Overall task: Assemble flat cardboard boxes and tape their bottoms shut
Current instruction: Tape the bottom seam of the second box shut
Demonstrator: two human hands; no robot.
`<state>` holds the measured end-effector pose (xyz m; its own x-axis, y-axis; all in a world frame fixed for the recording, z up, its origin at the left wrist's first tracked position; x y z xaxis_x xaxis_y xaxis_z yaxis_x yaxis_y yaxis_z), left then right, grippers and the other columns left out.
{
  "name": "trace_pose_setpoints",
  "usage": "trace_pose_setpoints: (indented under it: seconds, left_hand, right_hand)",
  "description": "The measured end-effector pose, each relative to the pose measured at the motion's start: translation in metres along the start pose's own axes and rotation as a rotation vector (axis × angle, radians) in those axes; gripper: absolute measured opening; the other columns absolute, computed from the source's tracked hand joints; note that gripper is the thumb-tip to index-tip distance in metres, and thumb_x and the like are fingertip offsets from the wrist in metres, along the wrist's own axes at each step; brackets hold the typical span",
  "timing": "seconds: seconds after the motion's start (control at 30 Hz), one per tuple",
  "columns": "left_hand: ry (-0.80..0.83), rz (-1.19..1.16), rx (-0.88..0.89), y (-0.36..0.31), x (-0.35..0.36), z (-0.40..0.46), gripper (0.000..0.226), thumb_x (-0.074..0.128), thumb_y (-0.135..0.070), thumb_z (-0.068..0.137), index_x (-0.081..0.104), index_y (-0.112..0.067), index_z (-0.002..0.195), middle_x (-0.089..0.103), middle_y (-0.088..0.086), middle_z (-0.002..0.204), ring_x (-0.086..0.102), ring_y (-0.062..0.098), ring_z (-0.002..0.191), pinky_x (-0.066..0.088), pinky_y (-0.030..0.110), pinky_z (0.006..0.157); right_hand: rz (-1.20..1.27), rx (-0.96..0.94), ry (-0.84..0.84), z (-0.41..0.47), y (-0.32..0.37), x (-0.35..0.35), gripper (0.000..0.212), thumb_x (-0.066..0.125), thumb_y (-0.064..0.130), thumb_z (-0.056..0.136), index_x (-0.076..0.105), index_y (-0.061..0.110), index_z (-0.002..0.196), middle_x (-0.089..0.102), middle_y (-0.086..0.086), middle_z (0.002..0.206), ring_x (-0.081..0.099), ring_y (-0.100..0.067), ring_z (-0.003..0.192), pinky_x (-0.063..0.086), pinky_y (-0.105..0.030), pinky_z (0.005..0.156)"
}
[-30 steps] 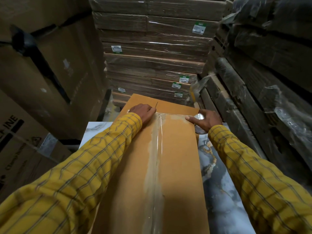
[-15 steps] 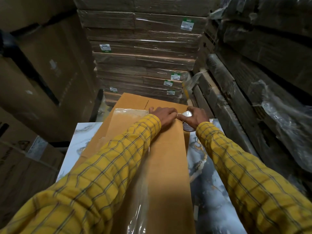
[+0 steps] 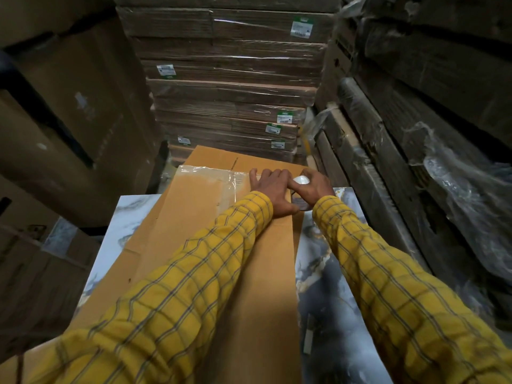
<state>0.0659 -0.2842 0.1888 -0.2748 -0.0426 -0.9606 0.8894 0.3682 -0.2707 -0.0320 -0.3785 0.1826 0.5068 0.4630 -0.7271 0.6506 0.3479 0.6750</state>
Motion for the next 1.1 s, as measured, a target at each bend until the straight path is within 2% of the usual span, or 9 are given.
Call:
trace_pose_setpoints:
  seconds: [0.1, 0.23, 0.37, 0.53, 0.73, 0.8, 0.87, 0.97, 1.1]
  left_hand:
    - [0.020, 0.005, 0.011, -0.014, 0.000, 0.011, 0.078, 0.066, -0.061, 0.061, 0.046, -0.026, 0.127, 0.054, -0.004, 0.127, 0.044, 0.025, 0.124, 0.010, 0.058, 0.116]
    - [0.031, 0.048, 0.057, -0.028, 0.000, 0.022, 0.072, 0.069, -0.060, 0.061, 0.047, -0.026, 0.121, 0.057, -0.006, 0.116, 0.047, 0.022, 0.117, 0.014, 0.053, 0.115]
    - [0.043, 0.035, 0.087, -0.032, -0.001, 0.026, 0.056, 0.070, -0.054, 0.063, 0.051, -0.028, 0.110, 0.060, -0.008, 0.102, 0.050, 0.022, 0.110, 0.018, 0.048, 0.113]
    - [0.032, -0.004, 0.147, -0.031, -0.002, 0.024, 0.045, 0.072, -0.048, 0.068, 0.053, -0.028, 0.104, 0.060, -0.010, 0.094, 0.051, 0.020, 0.104, 0.021, 0.044, 0.107]
    - [0.126, -0.079, 0.294, -0.022, -0.002, 0.007, 0.048, 0.079, -0.050, 0.062, 0.050, -0.033, 0.097, 0.057, -0.010, 0.087, 0.053, 0.020, 0.099, 0.022, 0.037, 0.101]
    - [0.184, -0.111, 0.348, -0.020, -0.001, 0.002, 0.055, 0.069, -0.065, 0.055, 0.056, -0.032, 0.098, 0.063, -0.008, 0.094, 0.054, 0.017, 0.099, 0.021, 0.040, 0.108]
    - [0.229, -0.137, 0.397, -0.019, 0.000, -0.004, 0.061, 0.061, -0.068, 0.052, 0.060, -0.031, 0.100, 0.066, -0.009, 0.097, 0.055, 0.013, 0.099, 0.016, 0.046, 0.116]
    - [0.281, -0.127, 0.477, -0.023, 0.002, -0.017, 0.062, 0.061, -0.068, 0.054, 0.060, -0.030, 0.104, 0.064, -0.009, 0.101, 0.054, 0.012, 0.104, 0.005, 0.046, 0.120]
    - [0.321, -0.108, 0.568, -0.026, 0.004, -0.036, 0.060, 0.063, -0.060, 0.057, 0.060, -0.027, 0.107, 0.061, -0.008, 0.104, 0.051, 0.012, 0.108, -0.001, 0.045, 0.122]
  right_hand:
    - [0.042, 0.039, -0.004, 0.003, -0.011, -0.009, 0.062, 0.071, 0.056, 0.083, 0.067, 0.005, 0.117, 0.066, -0.021, 0.122, 0.060, -0.039, 0.114, 0.049, -0.046, 0.097]
    - [0.041, 0.083, -0.041, -0.001, -0.023, -0.017, 0.057, 0.067, 0.065, 0.079, 0.068, 0.014, 0.105, 0.069, -0.016, 0.113, 0.062, -0.038, 0.108, 0.051, -0.042, 0.089]
    - [0.071, 0.108, -0.077, -0.011, -0.032, -0.016, 0.081, 0.048, 0.088, 0.059, 0.067, 0.017, 0.091, 0.072, -0.011, 0.100, 0.065, -0.034, 0.095, 0.054, -0.044, 0.084]
    - [0.041, 0.156, -0.124, -0.025, -0.033, -0.014, 0.074, 0.046, 0.090, 0.059, 0.062, 0.023, 0.087, 0.072, -0.012, 0.102, 0.065, -0.037, 0.099, 0.054, -0.044, 0.085]
    - [0.217, 0.237, -0.126, -0.066, -0.047, -0.005, 0.069, 0.050, 0.078, 0.083, 0.070, 0.015, 0.102, 0.068, -0.015, 0.114, 0.060, -0.034, 0.110, 0.045, -0.040, 0.093]
    - [0.424, 0.258, -0.084, -0.082, -0.054, -0.005, 0.049, 0.047, 0.051, 0.100, 0.070, 0.011, 0.116, 0.067, -0.017, 0.120, 0.059, -0.032, 0.117, 0.043, -0.038, 0.099]
    - [0.713, 0.292, -0.089, -0.104, -0.059, -0.007, 0.026, 0.056, 0.025, 0.099, 0.071, 0.006, 0.107, 0.069, -0.012, 0.106, 0.060, -0.026, 0.109, 0.047, -0.037, 0.098]
    - [0.775, 0.222, 0.004, -0.129, -0.075, 0.002, 0.034, 0.068, 0.037, 0.079, 0.071, 0.006, 0.092, 0.069, -0.006, 0.098, 0.061, -0.023, 0.100, 0.048, -0.044, 0.099]
    - [0.712, 0.106, 0.075, -0.166, -0.078, 0.012, 0.036, 0.065, 0.040, 0.088, 0.070, 0.009, 0.105, 0.072, -0.011, 0.111, 0.066, -0.021, 0.103, 0.049, -0.049, 0.102]
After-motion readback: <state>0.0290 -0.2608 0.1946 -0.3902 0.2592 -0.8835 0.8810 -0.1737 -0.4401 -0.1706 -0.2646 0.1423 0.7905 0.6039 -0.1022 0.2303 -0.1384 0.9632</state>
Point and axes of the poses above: each hand's wrist, its own z-axis towards the middle knuckle, its own x-axis out of the palm, y = z × x, the point moved 4 cm from there along z, towards the middle knuckle
